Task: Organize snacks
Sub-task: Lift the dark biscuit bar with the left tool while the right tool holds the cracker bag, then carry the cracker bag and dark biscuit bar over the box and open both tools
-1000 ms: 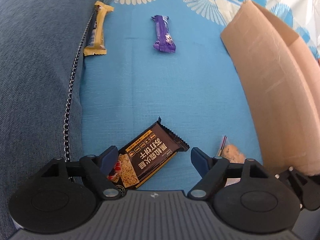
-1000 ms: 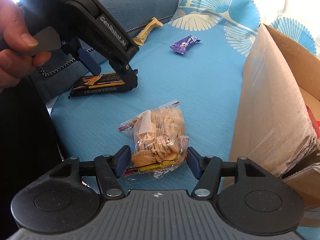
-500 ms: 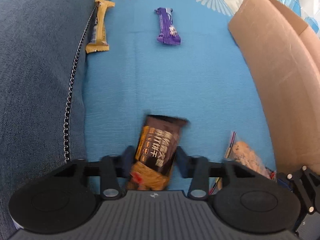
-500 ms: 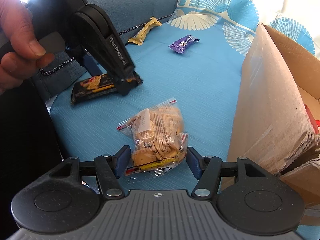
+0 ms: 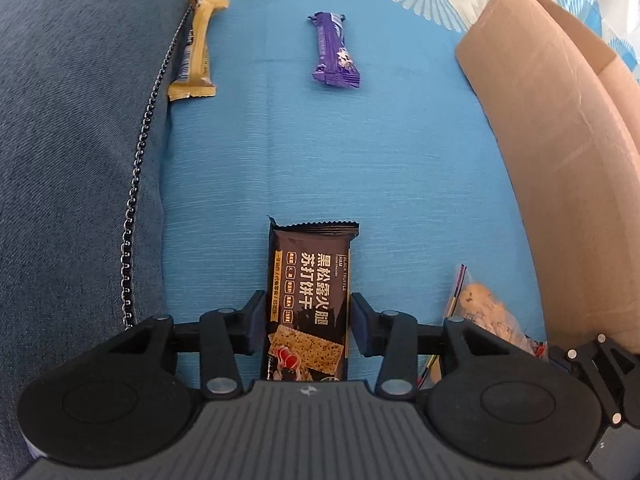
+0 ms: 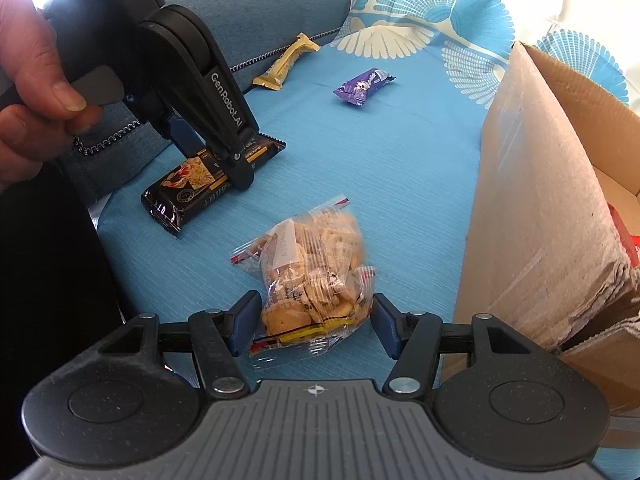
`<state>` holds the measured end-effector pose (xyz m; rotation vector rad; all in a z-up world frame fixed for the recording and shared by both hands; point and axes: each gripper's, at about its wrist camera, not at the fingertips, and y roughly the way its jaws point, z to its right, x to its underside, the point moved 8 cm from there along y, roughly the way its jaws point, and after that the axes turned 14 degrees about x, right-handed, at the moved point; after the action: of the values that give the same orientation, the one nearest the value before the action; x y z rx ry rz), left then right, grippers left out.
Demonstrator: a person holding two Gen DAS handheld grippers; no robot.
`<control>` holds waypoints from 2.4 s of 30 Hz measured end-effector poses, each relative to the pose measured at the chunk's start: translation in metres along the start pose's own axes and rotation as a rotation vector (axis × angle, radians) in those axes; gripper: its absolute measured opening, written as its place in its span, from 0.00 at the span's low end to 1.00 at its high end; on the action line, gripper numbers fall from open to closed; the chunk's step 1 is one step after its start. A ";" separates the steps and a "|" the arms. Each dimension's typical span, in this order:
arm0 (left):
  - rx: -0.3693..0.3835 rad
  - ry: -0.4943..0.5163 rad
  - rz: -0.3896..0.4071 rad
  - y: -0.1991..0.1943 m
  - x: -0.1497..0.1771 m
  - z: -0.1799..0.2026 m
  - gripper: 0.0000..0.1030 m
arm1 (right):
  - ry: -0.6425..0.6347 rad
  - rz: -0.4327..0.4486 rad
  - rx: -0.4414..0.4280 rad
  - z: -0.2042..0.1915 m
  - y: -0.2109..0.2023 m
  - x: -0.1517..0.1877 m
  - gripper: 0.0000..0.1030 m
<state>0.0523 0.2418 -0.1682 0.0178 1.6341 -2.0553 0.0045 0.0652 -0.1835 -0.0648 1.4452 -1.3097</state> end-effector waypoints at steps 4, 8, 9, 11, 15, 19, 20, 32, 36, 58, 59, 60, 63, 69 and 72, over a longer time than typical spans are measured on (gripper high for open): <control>0.001 0.003 0.012 -0.001 0.000 0.000 0.41 | -0.001 -0.002 0.007 0.000 0.001 0.000 0.55; 0.018 0.009 0.041 -0.004 0.003 0.002 0.41 | 0.006 0.010 0.016 0.002 0.000 -0.002 0.52; 0.023 0.013 0.056 -0.006 0.003 0.003 0.41 | 0.011 0.016 0.018 0.003 -0.001 -0.002 0.51; 0.034 0.013 0.090 -0.011 0.005 0.004 0.41 | 0.017 0.034 0.026 0.004 -0.004 -0.004 0.49; 0.055 0.013 0.161 -0.024 0.007 0.005 0.41 | 0.032 0.097 0.041 0.008 -0.016 -0.009 0.49; 0.079 0.035 0.263 -0.044 0.008 0.013 0.41 | 0.040 0.165 0.064 0.011 -0.030 -0.013 0.49; 0.090 0.043 0.299 -0.050 0.008 0.016 0.41 | 0.043 0.182 0.069 0.011 -0.034 -0.015 0.49; 0.170 0.072 0.613 -0.114 0.016 0.032 0.41 | 0.148 0.425 0.096 0.052 -0.114 -0.043 0.49; 0.177 0.094 0.644 -0.122 0.015 0.038 0.41 | 0.232 0.511 0.136 0.093 -0.146 -0.061 0.49; 0.191 0.119 0.651 -0.111 0.010 0.051 0.41 | 0.408 0.593 0.402 0.258 -0.145 -0.057 0.48; 0.185 0.124 0.647 -0.110 0.009 0.053 0.41 | 0.389 0.594 0.407 0.257 -0.144 -0.057 0.48; 0.179 0.130 0.644 -0.109 0.009 0.054 0.41 | 0.376 0.589 0.412 0.256 -0.143 -0.057 0.48; 0.163 0.149 0.636 -0.106 0.009 0.059 0.41 | 0.366 0.585 0.408 0.256 -0.142 -0.056 0.49; 0.146 0.126 0.628 -0.104 0.010 0.063 0.41 | 0.411 0.569 0.378 0.267 -0.141 -0.054 0.49; 0.142 0.123 0.630 -0.105 0.013 0.070 0.41 | 0.437 0.571 0.361 0.273 -0.141 -0.054 0.49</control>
<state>0.0204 0.1879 -0.0578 0.6355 1.3180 -1.6874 0.1368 -0.1306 0.0198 0.8582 1.4078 -1.1134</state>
